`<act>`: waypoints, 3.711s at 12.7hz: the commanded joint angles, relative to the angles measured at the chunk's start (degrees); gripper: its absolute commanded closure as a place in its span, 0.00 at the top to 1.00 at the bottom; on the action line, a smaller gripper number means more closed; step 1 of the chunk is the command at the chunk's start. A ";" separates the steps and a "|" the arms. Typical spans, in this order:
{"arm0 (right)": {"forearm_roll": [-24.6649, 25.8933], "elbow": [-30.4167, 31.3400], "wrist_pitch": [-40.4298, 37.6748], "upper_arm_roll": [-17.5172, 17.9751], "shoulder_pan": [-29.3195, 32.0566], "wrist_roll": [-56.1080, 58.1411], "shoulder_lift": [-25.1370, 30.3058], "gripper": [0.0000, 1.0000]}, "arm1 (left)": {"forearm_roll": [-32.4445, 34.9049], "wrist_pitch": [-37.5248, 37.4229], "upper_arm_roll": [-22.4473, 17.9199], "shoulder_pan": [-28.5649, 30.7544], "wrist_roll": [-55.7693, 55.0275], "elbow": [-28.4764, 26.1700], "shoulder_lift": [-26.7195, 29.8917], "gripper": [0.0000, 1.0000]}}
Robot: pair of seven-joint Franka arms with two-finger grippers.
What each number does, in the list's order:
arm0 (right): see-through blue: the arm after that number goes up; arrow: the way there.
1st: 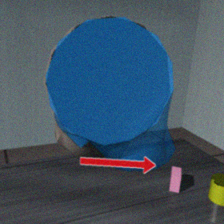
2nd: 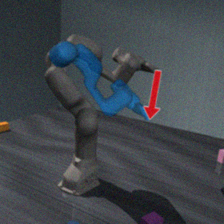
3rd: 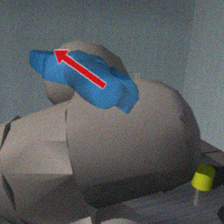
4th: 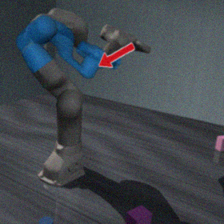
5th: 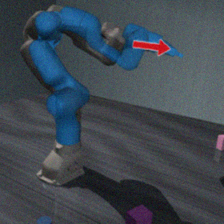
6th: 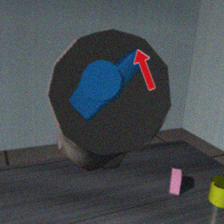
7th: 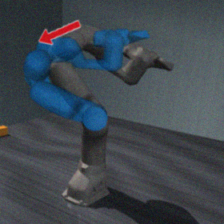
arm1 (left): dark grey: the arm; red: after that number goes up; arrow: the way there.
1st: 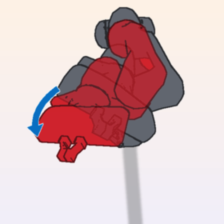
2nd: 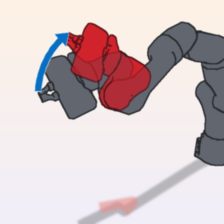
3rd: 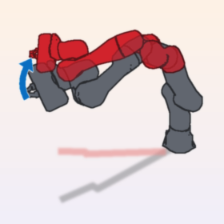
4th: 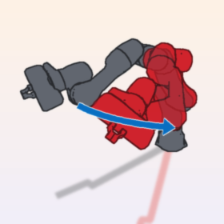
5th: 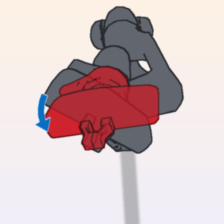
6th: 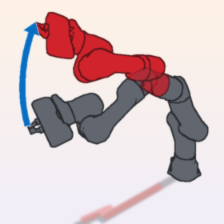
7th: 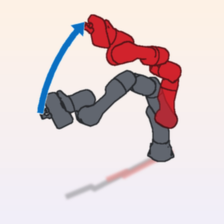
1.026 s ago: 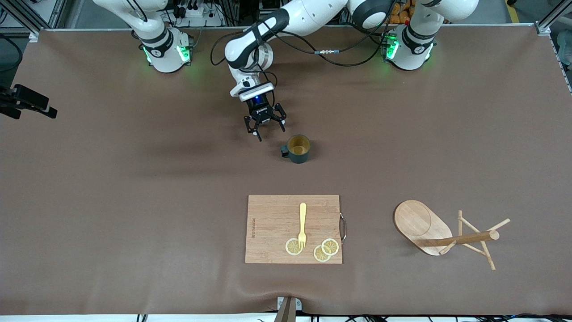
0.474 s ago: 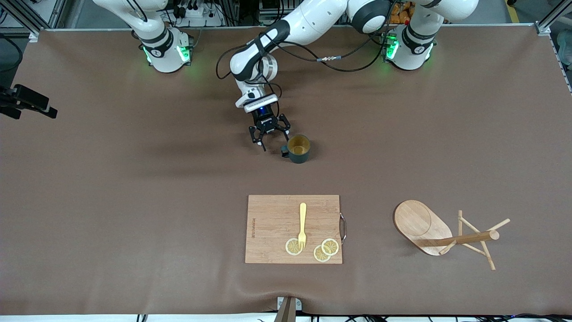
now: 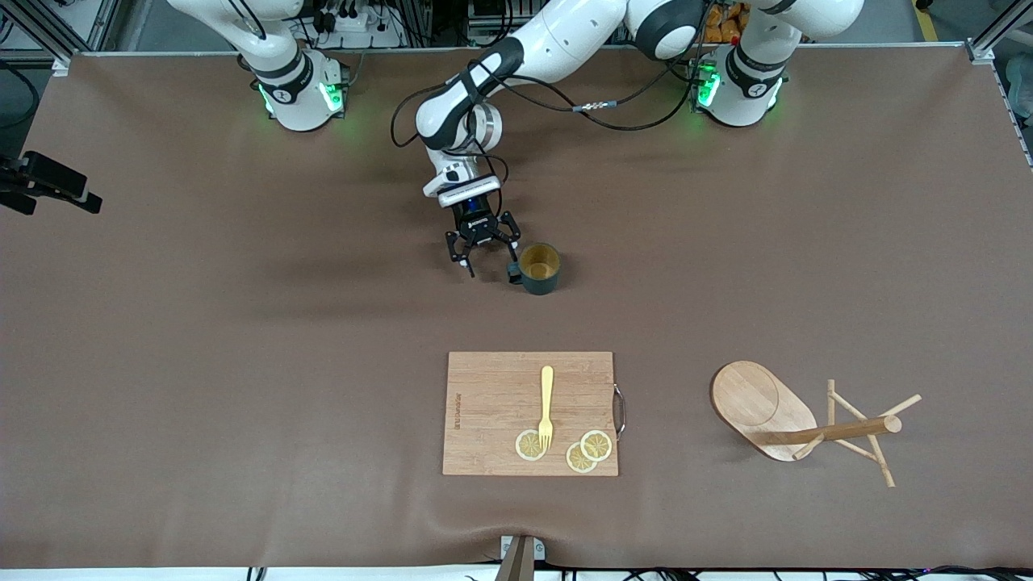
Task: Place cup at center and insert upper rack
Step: 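Lower the left gripper onto the mug and close it on the mug, then lift the mug with the left gripper and carry it toward the mug tree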
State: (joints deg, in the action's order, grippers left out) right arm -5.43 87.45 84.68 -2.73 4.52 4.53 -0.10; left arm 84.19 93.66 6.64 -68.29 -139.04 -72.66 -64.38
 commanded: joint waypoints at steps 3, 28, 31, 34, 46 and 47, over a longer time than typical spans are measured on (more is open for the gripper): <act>-0.46 -1.32 -0.83 0.18 -0.04 -0.93 -0.34 1.00 | 1.24 0.65 -0.93 -0.87 -1.23 1.56 -1.27 0.83; -0.02 -1.23 -0.65 0.18 -1.18 -0.84 -0.34 1.00 | 1.24 1.18 -2.86 -0.87 -7.47 0.42 -2.94 0.02; 0.07 -1.23 -0.65 0.18 -1.18 -0.75 -0.42 1.00 | 1.24 1.00 -2.86 -0.79 -7.30 0.50 -2.85 0.00; 0.07 -1.23 -0.65 0.18 -1.18 -0.84 -0.42 1.00 | 1.24 0.83 -2.86 -0.79 -6.51 0.50 -1.80 0.00; -0.02 -1.14 -0.83 0.18 -1.27 -0.75 -0.42 1.00 | -9.13 0.74 1.69 -0.35 -3.87 0.33 9.54 0.00; 0.07 -1.14 -0.83 0.18 -1.27 -0.84 -0.42 1.00 | -9.30 1.00 2.32 -0.17 -4.04 0.33 9.63 0.00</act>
State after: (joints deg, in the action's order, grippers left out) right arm -5.43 87.43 84.64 -2.40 3.69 4.53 -0.12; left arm 75.80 94.43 7.78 -68.99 -142.44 -70.67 -56.55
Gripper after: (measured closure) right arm 0.000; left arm 0.947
